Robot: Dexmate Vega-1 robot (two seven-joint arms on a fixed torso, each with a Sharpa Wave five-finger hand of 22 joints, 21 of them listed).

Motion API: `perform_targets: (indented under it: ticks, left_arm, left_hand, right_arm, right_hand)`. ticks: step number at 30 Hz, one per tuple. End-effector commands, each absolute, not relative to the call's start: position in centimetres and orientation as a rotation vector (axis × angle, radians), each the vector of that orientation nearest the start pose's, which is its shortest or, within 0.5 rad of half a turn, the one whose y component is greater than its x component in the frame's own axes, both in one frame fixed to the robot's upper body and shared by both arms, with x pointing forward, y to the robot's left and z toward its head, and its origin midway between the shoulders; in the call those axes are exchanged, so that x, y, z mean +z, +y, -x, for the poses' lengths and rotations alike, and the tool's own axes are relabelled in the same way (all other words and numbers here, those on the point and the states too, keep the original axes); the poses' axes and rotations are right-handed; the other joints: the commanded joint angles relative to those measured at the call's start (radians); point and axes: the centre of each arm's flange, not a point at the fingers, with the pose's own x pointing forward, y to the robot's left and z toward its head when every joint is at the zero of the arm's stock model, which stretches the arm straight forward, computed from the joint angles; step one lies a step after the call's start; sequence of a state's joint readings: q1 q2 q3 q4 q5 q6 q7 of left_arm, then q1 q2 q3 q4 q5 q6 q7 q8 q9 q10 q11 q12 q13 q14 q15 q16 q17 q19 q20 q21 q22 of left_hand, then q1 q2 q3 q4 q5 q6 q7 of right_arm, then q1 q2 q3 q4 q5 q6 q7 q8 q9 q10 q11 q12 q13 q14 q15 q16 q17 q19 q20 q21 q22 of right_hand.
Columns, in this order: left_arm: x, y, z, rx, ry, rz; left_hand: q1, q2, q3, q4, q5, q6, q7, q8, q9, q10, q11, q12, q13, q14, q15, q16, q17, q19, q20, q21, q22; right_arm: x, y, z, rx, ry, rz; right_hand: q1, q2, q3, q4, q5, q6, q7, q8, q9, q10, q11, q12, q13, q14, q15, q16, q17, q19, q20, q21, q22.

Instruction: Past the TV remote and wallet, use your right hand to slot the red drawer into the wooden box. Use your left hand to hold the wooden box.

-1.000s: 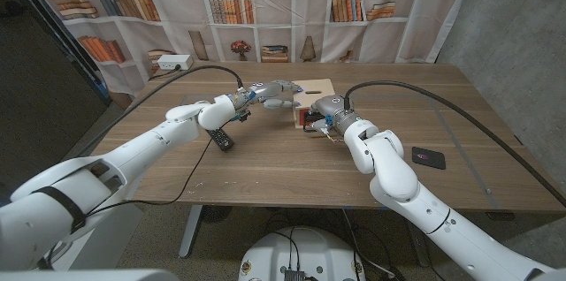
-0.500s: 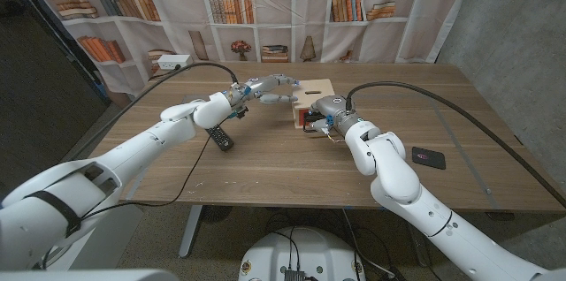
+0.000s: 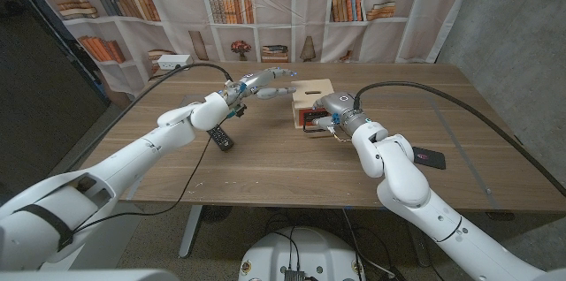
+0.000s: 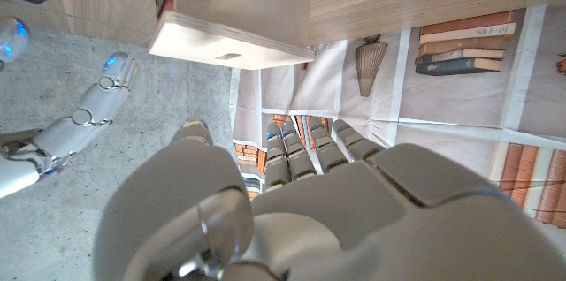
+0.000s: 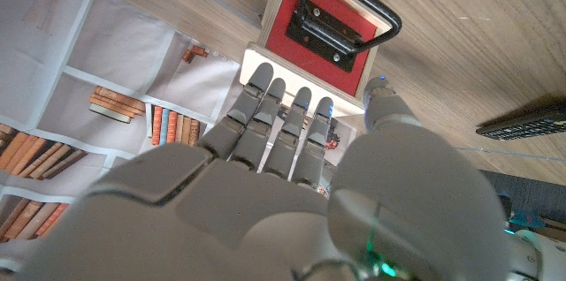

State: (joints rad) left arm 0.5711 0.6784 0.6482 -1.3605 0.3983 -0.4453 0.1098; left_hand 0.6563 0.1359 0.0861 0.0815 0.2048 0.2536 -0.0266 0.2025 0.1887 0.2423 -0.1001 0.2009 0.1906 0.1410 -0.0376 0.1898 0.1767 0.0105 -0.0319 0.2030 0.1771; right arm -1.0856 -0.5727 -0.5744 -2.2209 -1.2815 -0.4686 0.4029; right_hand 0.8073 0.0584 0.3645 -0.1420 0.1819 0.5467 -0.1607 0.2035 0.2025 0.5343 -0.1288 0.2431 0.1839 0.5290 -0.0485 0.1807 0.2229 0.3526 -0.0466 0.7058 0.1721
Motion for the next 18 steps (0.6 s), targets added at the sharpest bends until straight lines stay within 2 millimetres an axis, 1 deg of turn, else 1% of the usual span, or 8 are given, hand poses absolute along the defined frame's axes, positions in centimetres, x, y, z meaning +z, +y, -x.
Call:
perform_targets:
  ticks: [1,5,6,8,11,12,15,18]
  left_arm:
    - [4.9,21.1,-60.3,-0.092,-0.927,-1.08]
    - [4.9,21.6,-59.4,-0.048,-0.884,-1.026]
    - [4.9,21.7,-59.1,-0.038,-0.876,-1.018]
    - [5.0,21.7,-58.6,-0.014,-0.88,-1.012]
    - [5.1,21.9,-58.3,-0.011,-0.88,-0.997]
    - [5.1,22.0,-58.3,-0.015,-0.881,-0.995]
    - [5.2,22.0,-58.6,-0.02,-0.899,-1.018]
    - [5.0,21.9,-59.1,-0.052,-0.909,-1.035]
  left_hand:
    - [0.001,0.001,0.0,0.003,0.002,0.001,-0.001,-0.001,0.001,0.005,0.003,0.0,-0.001,0.007,-0.037,-0.004,0.002,0.005,-0.017,-0.001,0.003]
    - [0.001,0.0,0.0,0.003,0.002,0.003,-0.002,0.0,0.001,0.006,0.008,0.001,-0.001,0.008,-0.035,-0.003,0.002,0.006,-0.017,-0.001,0.003]
    - [0.0,0.0,0.0,0.003,0.002,0.005,0.0,0.0,0.001,0.006,0.007,0.001,-0.001,0.008,-0.035,-0.003,0.002,0.005,-0.017,-0.001,0.003]
    - [0.0,-0.001,0.0,0.003,0.002,0.005,0.001,0.0,0.001,0.006,0.008,0.0,-0.001,0.008,-0.035,-0.003,0.002,0.005,-0.016,-0.002,0.003]
    - [0.0,-0.001,-0.001,0.003,0.001,0.008,0.001,0.001,0.001,0.007,0.007,0.001,-0.001,0.009,-0.035,-0.003,0.002,0.005,-0.016,-0.002,0.003]
    - [-0.001,-0.002,-0.001,0.003,0.001,0.008,0.001,0.001,0.001,0.008,0.016,0.001,-0.001,0.01,-0.036,-0.003,0.002,0.005,-0.016,-0.002,0.003]
    - [-0.001,-0.002,-0.001,0.003,0.001,0.01,0.003,0.001,0.001,0.008,0.009,0.001,-0.001,0.011,-0.033,-0.003,0.002,0.004,-0.015,-0.002,0.003]
    - [-0.002,-0.002,-0.001,0.003,0.001,0.009,0.001,0.001,0.001,0.009,0.01,0.001,-0.001,0.011,-0.033,-0.003,0.002,0.005,-0.015,-0.002,0.003]
  right_arm:
    - [-0.5,-15.3,-47.6,-0.136,-0.645,1.53]
    - [0.0,-17.0,-47.6,-0.117,-0.681,1.457]
    - [0.2,-17.3,-47.6,-0.113,-0.687,1.447]
    - [0.5,-17.6,-47.4,-0.107,-0.706,1.435]
    - [0.8,-17.4,-47.3,-0.114,-0.72,1.432]
    - [0.8,-17.3,-47.2,-0.119,-0.724,1.434]
    - [0.7,-16.7,-46.8,-0.141,-0.734,1.461]
    - [0.3,-16.2,-46.6,-0.161,-0.745,1.477]
  right_hand:
    - [-0.009,0.003,0.009,-0.001,-0.001,-0.003,0.006,0.0,0.001,0.003,0.022,-0.005,0.004,-0.018,-0.072,0.004,-0.001,-0.009,-0.074,-0.005,0.002]
    - [-0.01,0.004,0.01,0.0,0.0,-0.009,0.009,-0.002,0.001,-0.003,0.027,-0.008,0.004,-0.024,-0.071,0.004,-0.002,-0.013,-0.074,-0.009,0.002]
    - [-0.01,0.004,0.01,0.0,0.0,-0.009,0.009,-0.002,0.001,-0.003,0.033,-0.009,0.004,-0.026,-0.07,0.004,-0.003,-0.014,-0.074,-0.011,0.002]
    - [-0.011,0.004,0.011,0.0,-0.001,-0.01,0.009,-0.003,0.001,-0.003,0.032,-0.009,0.004,-0.029,-0.067,0.004,-0.003,-0.015,-0.072,-0.012,0.003]
    - [-0.013,0.005,0.011,0.001,-0.001,-0.011,0.009,-0.003,0.001,-0.004,0.032,-0.01,0.005,-0.031,-0.065,0.005,-0.004,-0.016,-0.071,-0.013,0.003]
    - [-0.013,0.005,0.011,0.001,-0.001,-0.011,0.01,-0.003,0.001,-0.005,0.031,-0.01,0.005,-0.032,-0.064,0.005,-0.004,-0.017,-0.07,-0.014,0.003]
    - [-0.014,0.005,0.011,0.002,-0.001,-0.012,0.01,-0.003,0.001,-0.005,0.03,-0.01,0.005,-0.032,-0.064,0.006,-0.004,-0.02,-0.068,-0.016,0.003]
    - [-0.015,0.004,0.011,0.002,-0.001,-0.012,0.01,-0.003,0.001,-0.004,0.028,-0.01,0.005,-0.033,-0.063,0.007,-0.005,-0.019,-0.068,-0.017,0.003]
